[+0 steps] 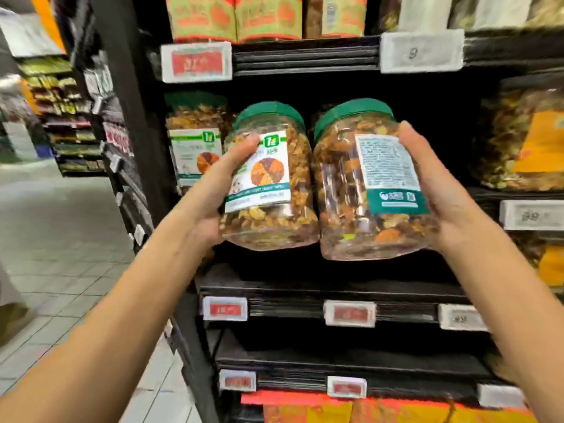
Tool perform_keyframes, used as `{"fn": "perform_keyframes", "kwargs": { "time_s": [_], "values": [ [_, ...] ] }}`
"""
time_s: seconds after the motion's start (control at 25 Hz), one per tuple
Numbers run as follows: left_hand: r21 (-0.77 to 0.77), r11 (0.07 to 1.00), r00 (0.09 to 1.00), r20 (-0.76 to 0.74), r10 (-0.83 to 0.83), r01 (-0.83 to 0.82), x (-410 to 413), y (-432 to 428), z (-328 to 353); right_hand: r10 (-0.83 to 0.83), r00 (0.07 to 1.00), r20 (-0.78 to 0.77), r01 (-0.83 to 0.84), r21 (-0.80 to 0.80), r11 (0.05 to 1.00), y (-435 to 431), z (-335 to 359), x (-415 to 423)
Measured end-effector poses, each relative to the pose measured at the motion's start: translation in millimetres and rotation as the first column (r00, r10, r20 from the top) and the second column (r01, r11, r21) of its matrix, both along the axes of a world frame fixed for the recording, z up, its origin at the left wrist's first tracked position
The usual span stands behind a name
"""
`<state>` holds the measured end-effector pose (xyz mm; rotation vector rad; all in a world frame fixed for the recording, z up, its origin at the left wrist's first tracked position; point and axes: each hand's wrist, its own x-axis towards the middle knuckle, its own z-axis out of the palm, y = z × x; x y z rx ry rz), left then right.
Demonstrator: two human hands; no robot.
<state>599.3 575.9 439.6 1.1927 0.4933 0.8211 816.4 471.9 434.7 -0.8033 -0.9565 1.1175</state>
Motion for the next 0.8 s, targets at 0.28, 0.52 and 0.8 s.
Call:
{"fn": "perform_keyframes", "kwargs": {
  "time_s": [0.28,0.52,0.8],
  "values": [
    [0.058,0.993,0.993,-0.037,0.109,-0.107,34,57,37,-0.145,0.989,0.01,0.145,-0.002,0.989,69,42,24],
    [0.36,0.832,0.875,-0.08,0.478,-0.422,59,71,15,-0.355,0.894,0.275,0.323,0.156,0.934,111,21,44],
    [0.584,0.657,0.751,-0.118,0.649,-0.477,54,63,-9,-0.365,0.812,0.456,0.332,0.154,0.93,105,3,67]
  ]
}}
